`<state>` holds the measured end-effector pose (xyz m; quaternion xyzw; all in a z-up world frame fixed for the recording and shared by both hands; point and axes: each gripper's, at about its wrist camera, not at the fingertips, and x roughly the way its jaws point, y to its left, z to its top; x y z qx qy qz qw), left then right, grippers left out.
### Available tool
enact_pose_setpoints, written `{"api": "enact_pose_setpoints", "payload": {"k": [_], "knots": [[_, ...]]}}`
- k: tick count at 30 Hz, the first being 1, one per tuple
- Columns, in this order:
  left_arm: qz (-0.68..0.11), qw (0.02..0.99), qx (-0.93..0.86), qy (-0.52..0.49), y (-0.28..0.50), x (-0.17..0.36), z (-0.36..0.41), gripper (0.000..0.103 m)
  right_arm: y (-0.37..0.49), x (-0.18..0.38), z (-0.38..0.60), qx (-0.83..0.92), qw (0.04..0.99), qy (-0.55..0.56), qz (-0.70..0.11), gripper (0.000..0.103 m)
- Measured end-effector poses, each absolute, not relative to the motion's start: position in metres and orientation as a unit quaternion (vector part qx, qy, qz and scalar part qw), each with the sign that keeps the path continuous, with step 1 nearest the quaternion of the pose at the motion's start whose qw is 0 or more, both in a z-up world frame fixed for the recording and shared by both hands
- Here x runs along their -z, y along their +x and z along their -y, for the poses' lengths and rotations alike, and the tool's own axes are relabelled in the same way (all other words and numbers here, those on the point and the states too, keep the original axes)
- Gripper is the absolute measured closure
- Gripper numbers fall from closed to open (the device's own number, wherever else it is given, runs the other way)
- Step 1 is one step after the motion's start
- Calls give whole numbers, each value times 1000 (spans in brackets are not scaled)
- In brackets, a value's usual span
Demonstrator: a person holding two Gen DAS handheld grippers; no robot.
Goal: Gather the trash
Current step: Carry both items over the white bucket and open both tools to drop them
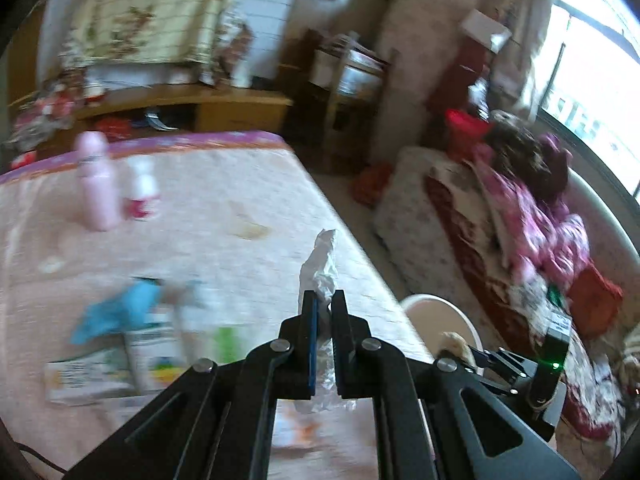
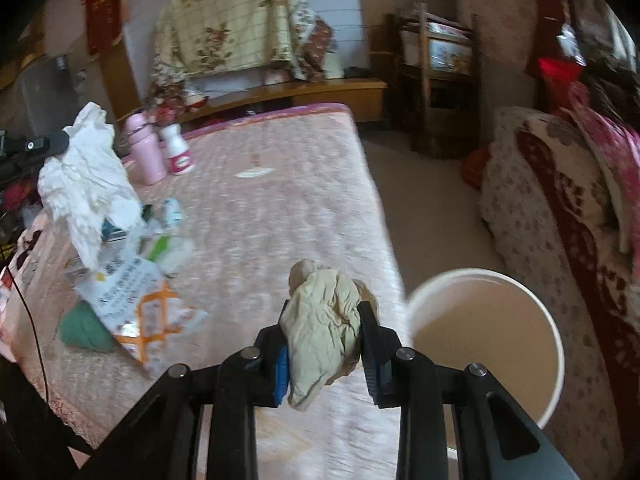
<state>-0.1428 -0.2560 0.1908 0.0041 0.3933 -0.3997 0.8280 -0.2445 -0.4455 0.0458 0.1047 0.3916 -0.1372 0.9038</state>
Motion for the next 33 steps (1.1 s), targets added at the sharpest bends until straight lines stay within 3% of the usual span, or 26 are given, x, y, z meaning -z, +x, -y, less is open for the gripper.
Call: {"api": "enact_pose_setpoints", "payload": {"k": [14,16,17,18,20,33], "knots": [[-403,781,475,32,-196,-128,417,93,-306,-21,561,278,852,153,-417,69],[-405,778,478,49,-202,-119,427,68,-307,-18,567,293,846,148,-421,68],[-406,779,475,56,-204,-114,433,37,-308,-15,571,301,843,147,-422,60],[-401,784,471,60,-206,-111,435,25,-309,-14,574,308,840,146,-421,37],[-380,796,467,64,-210,-112,429,25,-312,-14,577,313,843,148,-411,23],[-365,820,436,64,-199,-125,376,25,-309,-14,567,310,845,155,-407,23]]}}
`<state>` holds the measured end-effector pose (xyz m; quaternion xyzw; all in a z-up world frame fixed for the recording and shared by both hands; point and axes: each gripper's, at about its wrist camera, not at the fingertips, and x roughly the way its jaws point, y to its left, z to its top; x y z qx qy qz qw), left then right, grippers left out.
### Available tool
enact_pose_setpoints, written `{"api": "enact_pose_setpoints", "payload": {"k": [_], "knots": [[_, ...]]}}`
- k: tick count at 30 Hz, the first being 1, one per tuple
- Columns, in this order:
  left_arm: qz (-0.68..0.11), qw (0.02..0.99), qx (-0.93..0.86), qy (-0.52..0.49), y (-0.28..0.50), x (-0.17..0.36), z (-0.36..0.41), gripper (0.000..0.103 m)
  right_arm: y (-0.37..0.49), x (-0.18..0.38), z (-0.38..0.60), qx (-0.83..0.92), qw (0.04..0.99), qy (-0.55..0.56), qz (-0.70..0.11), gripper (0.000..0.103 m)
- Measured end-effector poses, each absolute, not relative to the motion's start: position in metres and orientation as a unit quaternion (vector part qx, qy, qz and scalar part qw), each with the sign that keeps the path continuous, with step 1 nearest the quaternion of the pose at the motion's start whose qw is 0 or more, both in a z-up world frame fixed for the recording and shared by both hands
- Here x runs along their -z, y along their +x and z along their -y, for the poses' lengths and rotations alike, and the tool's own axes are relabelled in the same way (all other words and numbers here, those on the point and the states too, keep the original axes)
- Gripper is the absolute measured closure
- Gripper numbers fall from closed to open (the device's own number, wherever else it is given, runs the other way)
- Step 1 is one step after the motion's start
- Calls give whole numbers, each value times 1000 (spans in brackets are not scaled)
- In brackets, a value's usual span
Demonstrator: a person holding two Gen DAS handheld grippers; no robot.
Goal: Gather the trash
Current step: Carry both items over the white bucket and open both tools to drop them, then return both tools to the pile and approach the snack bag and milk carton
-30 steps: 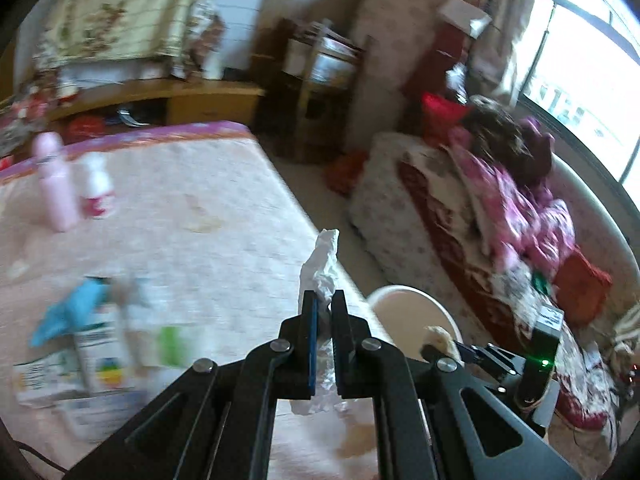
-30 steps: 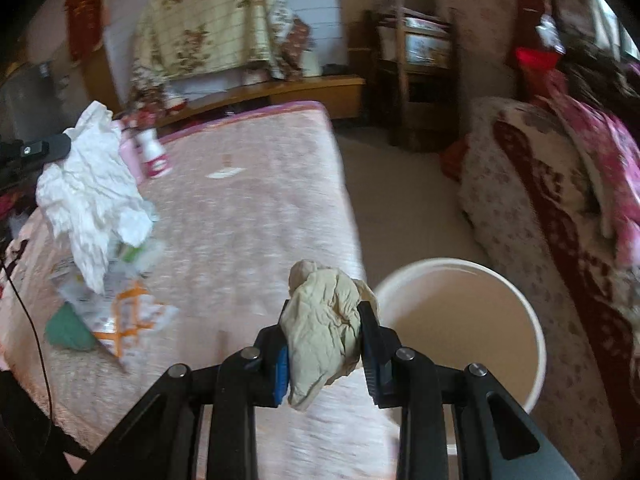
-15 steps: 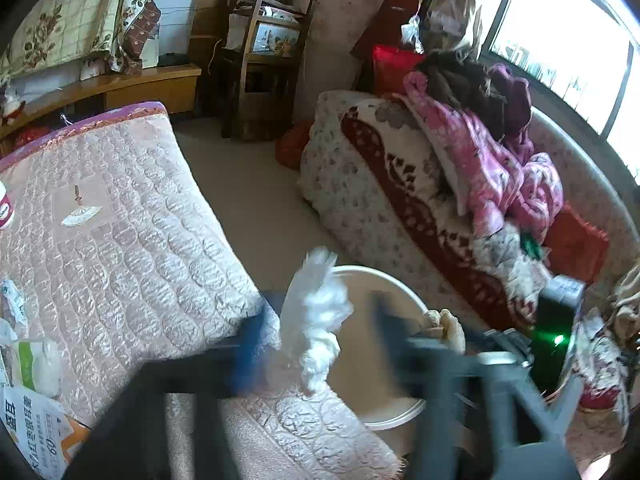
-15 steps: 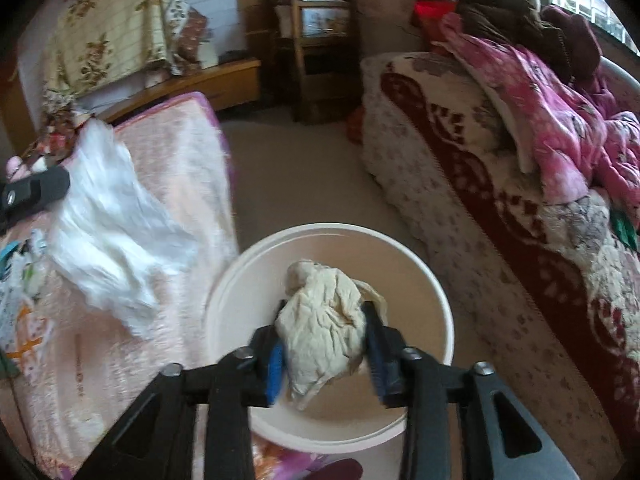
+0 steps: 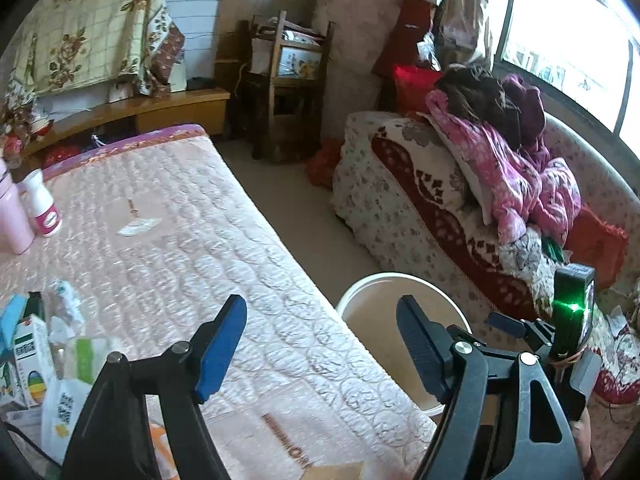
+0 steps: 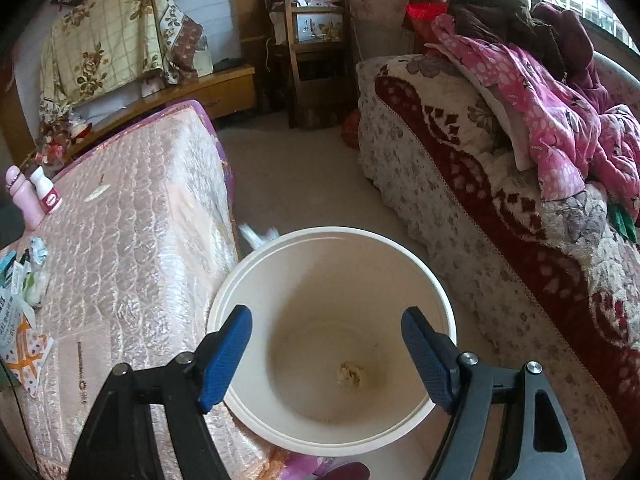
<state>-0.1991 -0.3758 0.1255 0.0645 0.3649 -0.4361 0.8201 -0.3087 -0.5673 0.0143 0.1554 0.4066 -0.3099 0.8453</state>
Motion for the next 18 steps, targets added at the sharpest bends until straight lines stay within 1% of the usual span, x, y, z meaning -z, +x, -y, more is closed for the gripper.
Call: {"api": "enact_pose_setpoints", "payload": {"k": [6,13,18], "knots": [[-366,836,405,51,-190,-136,344,25,-302,-22,554,298,852,149,-403,23],[-358,870,331,72,-180,-135,309,25,-286,-37,524,275,868,125,-395,23],[-356,882,301,69,-171,-135,278,25,-271,-44,498,249,878,116,-391,23]]}}
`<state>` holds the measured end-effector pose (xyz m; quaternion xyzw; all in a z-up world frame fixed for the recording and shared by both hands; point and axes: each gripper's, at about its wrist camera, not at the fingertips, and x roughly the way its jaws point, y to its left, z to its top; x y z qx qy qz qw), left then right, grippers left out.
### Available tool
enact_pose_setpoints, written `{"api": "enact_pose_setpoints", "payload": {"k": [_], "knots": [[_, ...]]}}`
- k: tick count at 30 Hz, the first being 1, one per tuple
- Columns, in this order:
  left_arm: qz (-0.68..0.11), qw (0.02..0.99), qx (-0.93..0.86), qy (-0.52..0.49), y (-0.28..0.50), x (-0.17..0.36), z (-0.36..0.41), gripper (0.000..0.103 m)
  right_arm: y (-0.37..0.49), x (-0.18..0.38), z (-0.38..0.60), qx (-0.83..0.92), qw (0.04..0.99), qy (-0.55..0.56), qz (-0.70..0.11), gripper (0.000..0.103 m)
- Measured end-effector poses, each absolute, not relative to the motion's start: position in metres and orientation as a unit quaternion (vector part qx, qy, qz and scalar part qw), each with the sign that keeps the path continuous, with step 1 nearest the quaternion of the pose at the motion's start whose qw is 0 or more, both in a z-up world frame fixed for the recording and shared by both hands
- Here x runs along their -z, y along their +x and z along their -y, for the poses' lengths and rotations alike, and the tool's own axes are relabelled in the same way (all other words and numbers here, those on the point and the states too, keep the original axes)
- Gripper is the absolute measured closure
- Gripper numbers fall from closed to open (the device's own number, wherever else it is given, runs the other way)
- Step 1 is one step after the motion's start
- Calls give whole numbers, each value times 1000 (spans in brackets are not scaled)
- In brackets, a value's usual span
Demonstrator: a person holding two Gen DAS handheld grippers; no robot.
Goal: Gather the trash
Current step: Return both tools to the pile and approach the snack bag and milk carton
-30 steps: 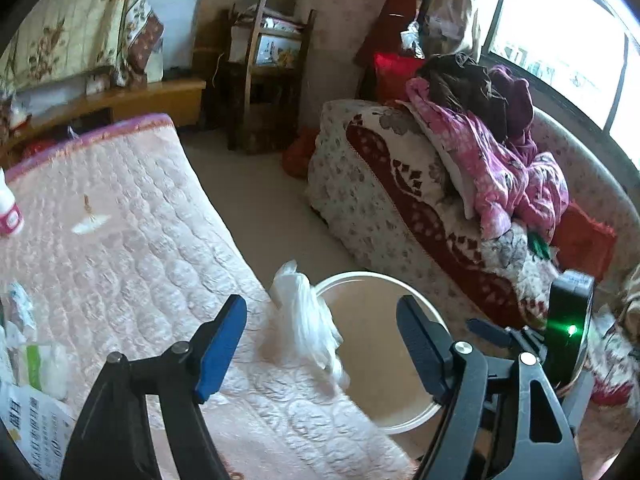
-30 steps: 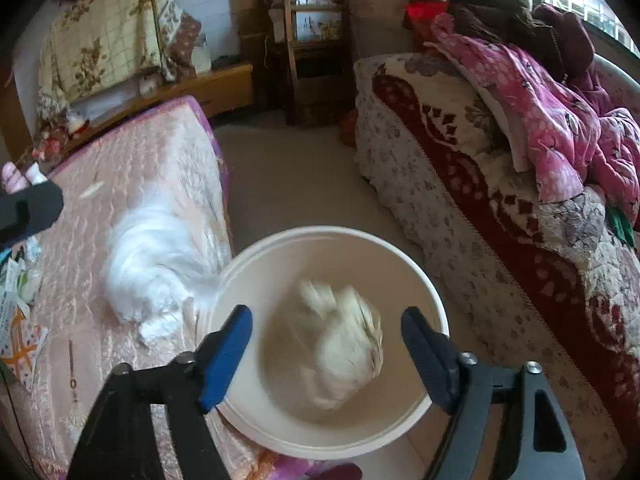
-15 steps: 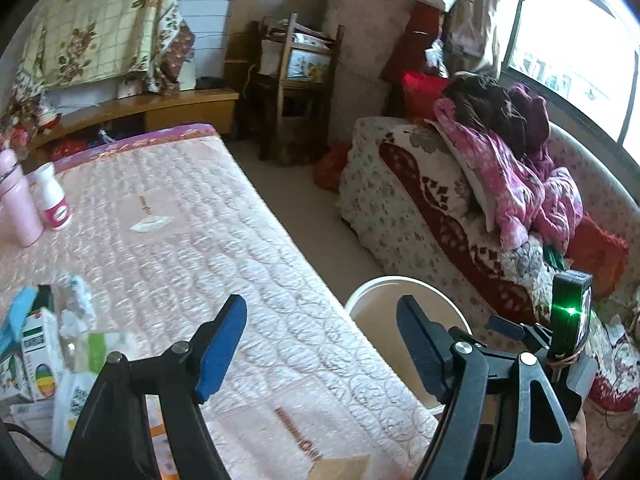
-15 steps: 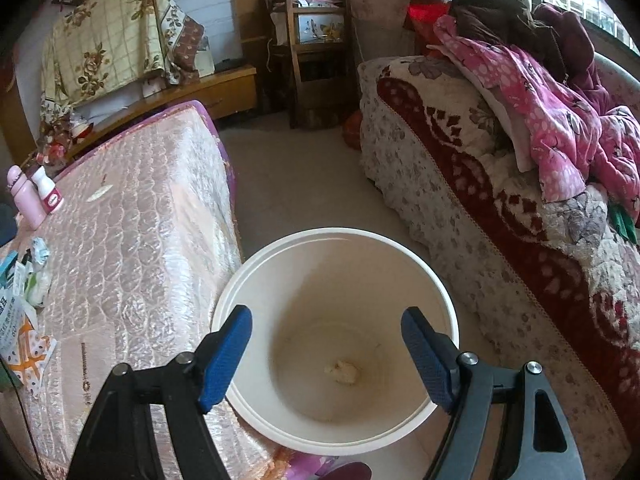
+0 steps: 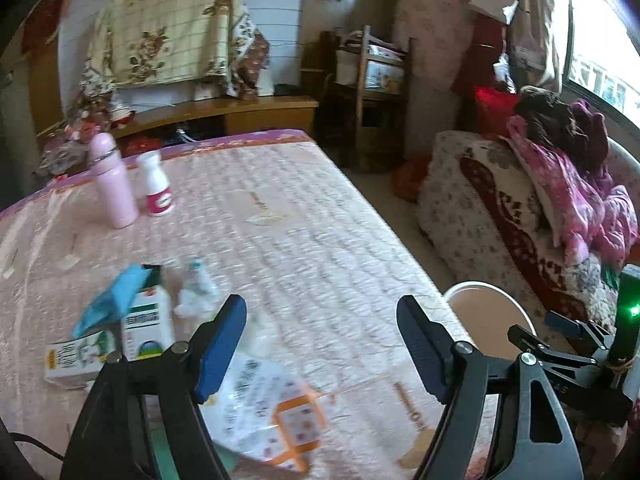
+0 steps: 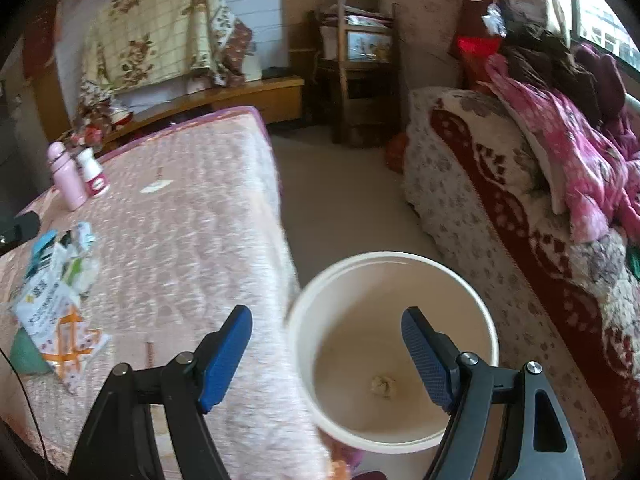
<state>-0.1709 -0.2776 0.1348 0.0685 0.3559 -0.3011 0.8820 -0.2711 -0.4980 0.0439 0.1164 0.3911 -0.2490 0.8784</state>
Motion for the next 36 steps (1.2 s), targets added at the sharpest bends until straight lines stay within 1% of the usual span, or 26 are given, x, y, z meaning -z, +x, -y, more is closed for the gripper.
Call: {"api": "enact_pose_setpoints", "payload": {"k": [9,18,28,36], "knots": [[-347,899,258,71,-160,-138,223,25,-236,-51,444,186,896,110,-388,23],[-358,912,191,58,-131,-136,140,24,-198,-54,385,119,907,87,-395,23],[-391,916,68,55,-81,-103,48,24,-177,-44,348,53,906,79,-413,23],[-438,898,4,34,-7,-60,17,24,-171,-37,335,44,901,71,-426,23]]}}
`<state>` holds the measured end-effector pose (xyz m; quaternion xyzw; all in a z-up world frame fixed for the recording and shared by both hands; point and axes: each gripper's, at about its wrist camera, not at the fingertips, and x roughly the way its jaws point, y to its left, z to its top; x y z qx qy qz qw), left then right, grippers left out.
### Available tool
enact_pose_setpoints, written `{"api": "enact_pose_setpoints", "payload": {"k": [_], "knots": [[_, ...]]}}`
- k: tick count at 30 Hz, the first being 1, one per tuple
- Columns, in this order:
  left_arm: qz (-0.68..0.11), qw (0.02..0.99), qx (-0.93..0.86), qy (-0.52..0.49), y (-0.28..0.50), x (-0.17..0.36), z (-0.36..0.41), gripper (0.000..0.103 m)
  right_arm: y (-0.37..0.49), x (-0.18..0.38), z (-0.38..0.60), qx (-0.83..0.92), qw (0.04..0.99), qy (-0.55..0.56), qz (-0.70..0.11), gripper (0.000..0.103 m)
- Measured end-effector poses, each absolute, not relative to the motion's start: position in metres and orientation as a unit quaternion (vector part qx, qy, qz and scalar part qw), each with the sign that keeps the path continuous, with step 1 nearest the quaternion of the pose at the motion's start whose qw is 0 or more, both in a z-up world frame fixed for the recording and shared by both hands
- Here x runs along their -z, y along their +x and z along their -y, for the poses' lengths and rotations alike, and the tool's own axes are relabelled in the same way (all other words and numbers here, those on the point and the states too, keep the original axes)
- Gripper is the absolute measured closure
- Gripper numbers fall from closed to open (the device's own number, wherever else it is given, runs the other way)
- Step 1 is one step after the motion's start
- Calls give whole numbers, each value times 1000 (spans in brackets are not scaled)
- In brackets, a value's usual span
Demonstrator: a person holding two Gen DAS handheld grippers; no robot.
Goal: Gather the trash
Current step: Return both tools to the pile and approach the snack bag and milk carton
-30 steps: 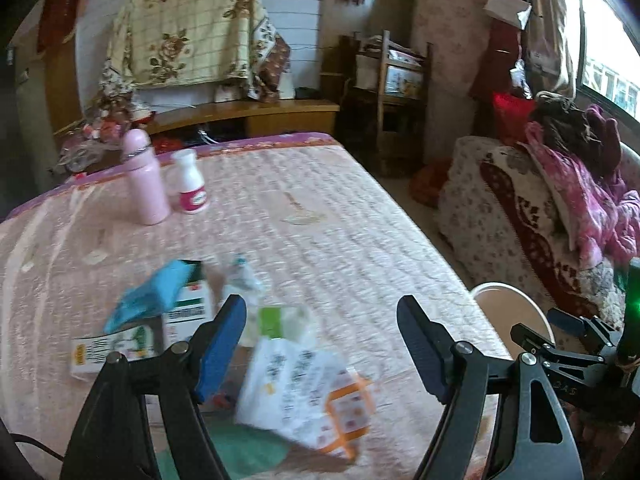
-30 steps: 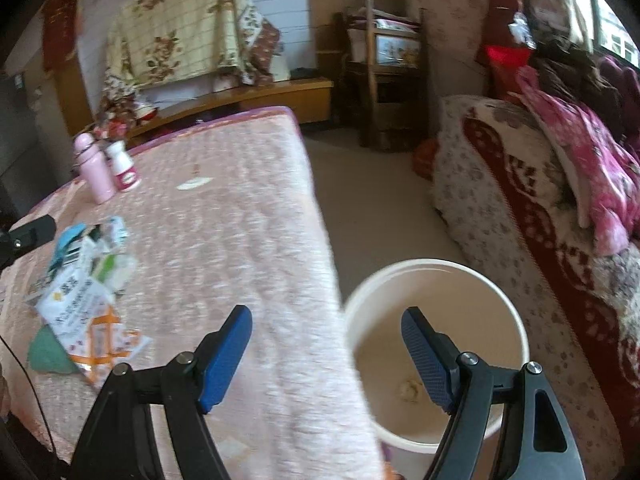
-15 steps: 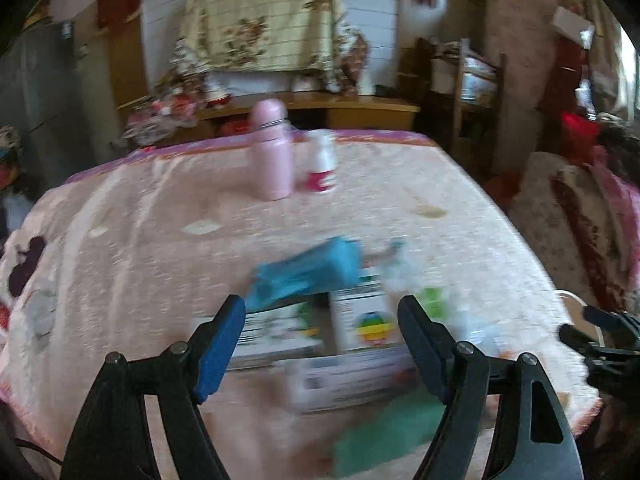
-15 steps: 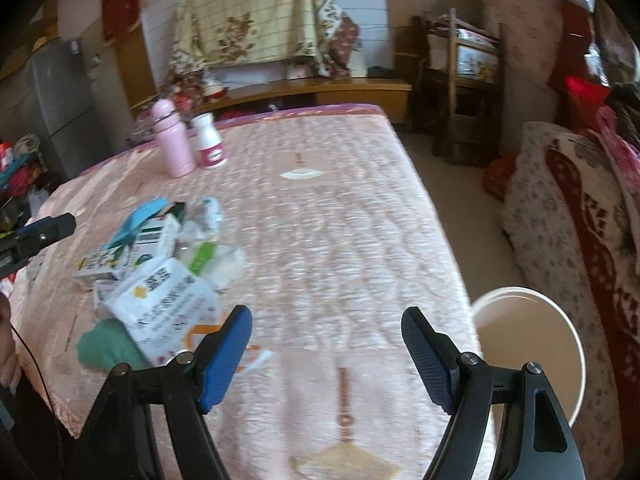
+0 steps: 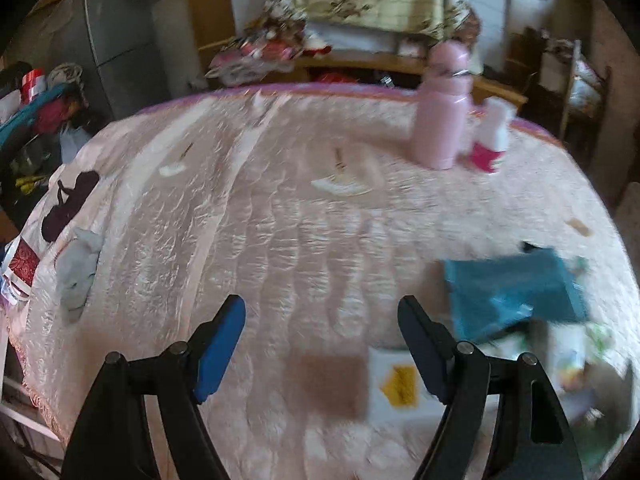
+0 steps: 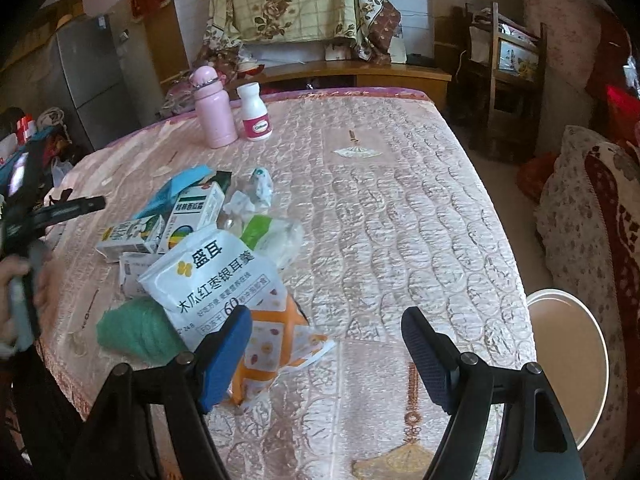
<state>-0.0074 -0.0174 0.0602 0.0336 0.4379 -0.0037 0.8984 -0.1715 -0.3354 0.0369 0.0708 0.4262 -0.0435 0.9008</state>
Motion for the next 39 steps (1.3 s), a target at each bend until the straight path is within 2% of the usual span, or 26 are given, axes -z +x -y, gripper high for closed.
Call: {"api": "enact_pose_setpoints", "payload": {"k": [4,8,14,19,22,28,30,38,39], "knots": [[-481,876,29,34,5,-35,19,24,-169,-37,333,37,899,64,-431,23],[-494,867,61,30,-23,-30,15,24,-167,-36,333,27,899,63,-433,23],[-482,868,116,34,-78,-49,10,24,-164,-24,336,-27,890,78,-449,23],[-483,859,169,11,-87,-64,16,23,-163,-17,333,-59,886,68,-454,23],[-484,855,184,25,-89,-62,30,22,-163,-14,327,-88,885,65,-453,17],[-501,837,210,56,-84,-50,59,22,-149,-5,314,-142,880,50,-451,15],[-501,837,207,70,-80,-47,67,22,-138,1,312,-158,872,41,-462,8],[-519,829,190,83,-60,-29,77,22,-114,18,312,-162,857,61,-485,7],[-522,827,190,81,-59,-27,77,29,-114,19,313,-154,858,64,-486,8]]}}
